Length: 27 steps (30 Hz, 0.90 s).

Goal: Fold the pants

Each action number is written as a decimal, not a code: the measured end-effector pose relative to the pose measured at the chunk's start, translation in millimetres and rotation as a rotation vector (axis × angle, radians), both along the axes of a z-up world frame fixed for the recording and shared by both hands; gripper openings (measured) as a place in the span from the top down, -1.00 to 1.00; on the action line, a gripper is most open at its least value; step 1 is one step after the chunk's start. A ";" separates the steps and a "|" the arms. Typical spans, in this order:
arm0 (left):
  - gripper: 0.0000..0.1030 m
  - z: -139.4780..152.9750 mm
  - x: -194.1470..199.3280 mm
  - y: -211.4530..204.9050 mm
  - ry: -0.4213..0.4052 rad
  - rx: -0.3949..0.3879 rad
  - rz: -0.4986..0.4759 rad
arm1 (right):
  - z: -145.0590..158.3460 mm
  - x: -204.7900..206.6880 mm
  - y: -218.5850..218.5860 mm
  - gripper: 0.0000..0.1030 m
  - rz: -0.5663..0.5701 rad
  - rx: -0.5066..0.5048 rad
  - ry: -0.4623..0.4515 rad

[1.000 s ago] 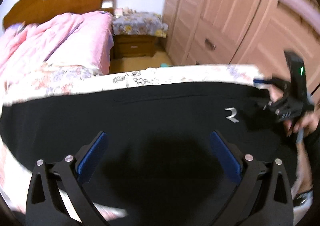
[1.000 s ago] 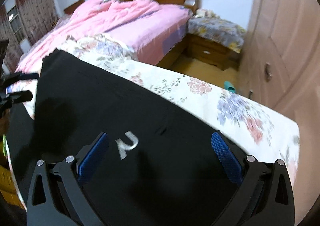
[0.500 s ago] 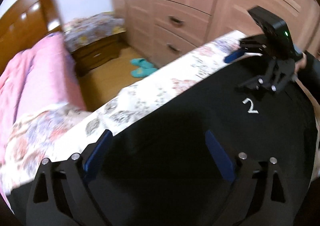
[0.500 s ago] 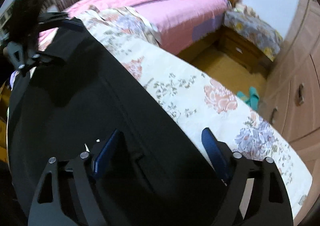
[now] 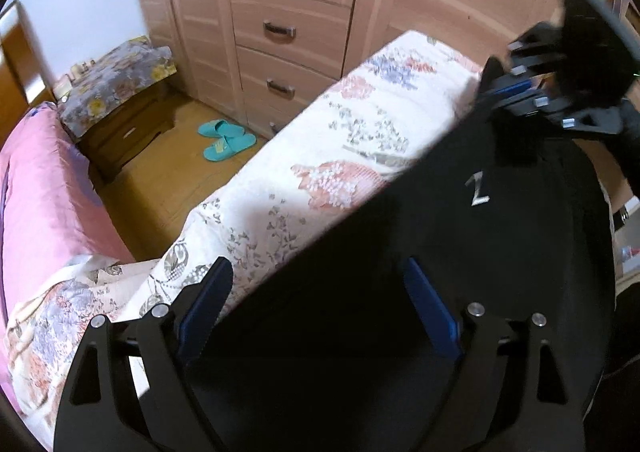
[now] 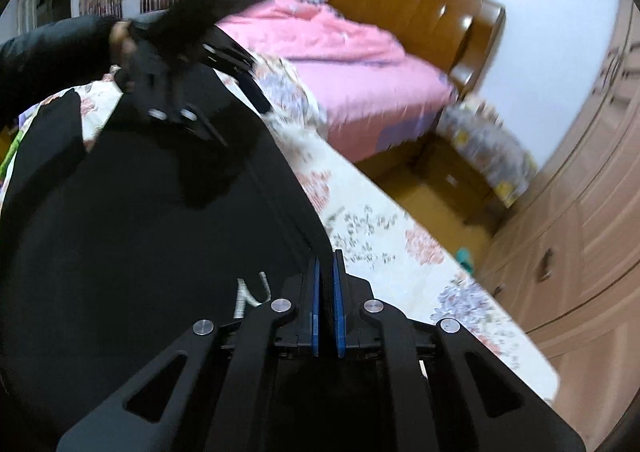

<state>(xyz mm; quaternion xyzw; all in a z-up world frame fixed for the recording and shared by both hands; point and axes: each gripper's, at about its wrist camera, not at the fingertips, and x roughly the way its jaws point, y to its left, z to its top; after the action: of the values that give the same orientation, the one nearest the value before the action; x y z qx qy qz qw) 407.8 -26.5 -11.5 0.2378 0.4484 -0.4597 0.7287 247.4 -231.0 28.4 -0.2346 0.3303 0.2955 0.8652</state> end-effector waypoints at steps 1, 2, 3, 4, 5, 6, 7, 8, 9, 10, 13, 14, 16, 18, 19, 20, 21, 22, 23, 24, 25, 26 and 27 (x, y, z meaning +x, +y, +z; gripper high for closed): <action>-0.69 -3.6 2.7 0.0 0.019 0.005 -0.004 | 4.8 -9.4 2.1 0.82 0.003 -0.001 -0.020; -0.69 -5.8 4.8 1.5 0.043 -0.001 -0.005 | 8.5 -16.5 3.8 0.82 -0.001 0.001 -0.031; -0.68 -8.4 5.8 3.4 0.065 -0.008 -0.004 | 11.4 -22.4 5.8 0.82 -0.008 0.001 -0.043; -0.46 -9.0 4.4 5.5 0.075 -0.017 0.000 | 13.0 -27.8 4.6 0.82 -0.015 -0.001 -0.050; -0.04 -6.8 -0.2 9.4 0.084 -0.042 0.001 | 13.4 -30.7 6.0 0.82 -0.026 -0.007 -0.054; 0.11 -2.8 -6.1 14.0 0.083 -0.062 0.002 | 12.8 -30.4 6.5 0.82 -0.034 -0.012 -0.053; 0.45 1.7 -12.3 17.3 0.066 -0.071 0.008 | 12.4 -31.7 8.3 0.82 -0.047 -0.016 -0.054; 0.56 9.4 -22.8 20.8 0.026 -0.074 0.018 | 12.6 -34.2 9.0 0.82 -0.058 -0.015 -0.052; 0.58 16.4 -32.6 22.9 -0.014 -0.070 0.028 | 13.5 -38.2 9.6 0.82 -0.069 -0.012 -0.057; 0.65 27.6 -49.3 23.9 -0.078 -0.058 0.037 | 15.2 -42.5 8.0 0.81 -0.078 -0.008 -0.063; 0.73 55.9 -99.8 25.4 -0.236 -0.018 0.046 | 27.7 -62.8 9.7 0.81 -0.096 0.021 -0.097; 0.73 64.8 -116.3 25.8 -0.283 -0.003 0.046 | 33.6 -72.4 9.9 0.82 -0.098 0.035 -0.112; 0.74 80.9 -154.0 28.3 -0.366 0.014 0.049 | 47.3 -105.0 12.1 0.81 -0.103 0.061 -0.150; 0.74 96.9 -200.6 35.8 -0.441 0.014 0.057 | 54.0 -136.7 17.3 0.81 -0.093 0.067 -0.177; 0.74 102.0 -221.1 38.5 -0.467 0.014 0.064 | 55.7 -155.8 19.8 0.81 -0.087 0.075 -0.188; 0.74 105.1 -248.2 41.9 -0.489 0.012 0.071 | 55.1 -176.2 21.2 0.81 -0.087 0.088 -0.193; 0.74 105.5 -268.1 44.8 -0.506 0.012 0.076 | 52.2 -199.1 22.5 0.81 -0.089 0.106 -0.194; 0.74 103.5 -288.0 45.6 -0.524 0.013 0.083 | 48.8 -213.3 24.5 0.81 -0.092 0.118 -0.193; 0.74 99.6 -312.0 47.5 -0.533 0.011 0.096 | 44.0 -228.5 26.2 0.81 -0.098 0.127 -0.187; 0.74 95.1 -330.0 49.9 -0.537 0.010 0.103 | 34.3 -247.8 27.9 0.81 -0.107 0.139 -0.168; 0.74 88.6 -347.4 51.1 -0.543 0.019 0.105 | 26.2 -261.3 29.2 0.81 -0.114 0.152 -0.147; 0.74 74.6 -368.6 50.6 -0.531 0.034 0.116 | 14.7 -273.6 29.4 0.81 -0.128 0.173 -0.115; 0.74 64.3 -378.0 48.8 -0.513 0.042 0.125 | 6.1 -282.9 29.2 0.81 -0.139 0.184 -0.090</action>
<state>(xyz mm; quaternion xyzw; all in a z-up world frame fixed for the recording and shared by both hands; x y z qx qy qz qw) 29.8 22.3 52.8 0.3335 0.2725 -0.3289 0.8404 -35.5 -201.7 34.5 -0.1437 0.2778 0.2532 0.9155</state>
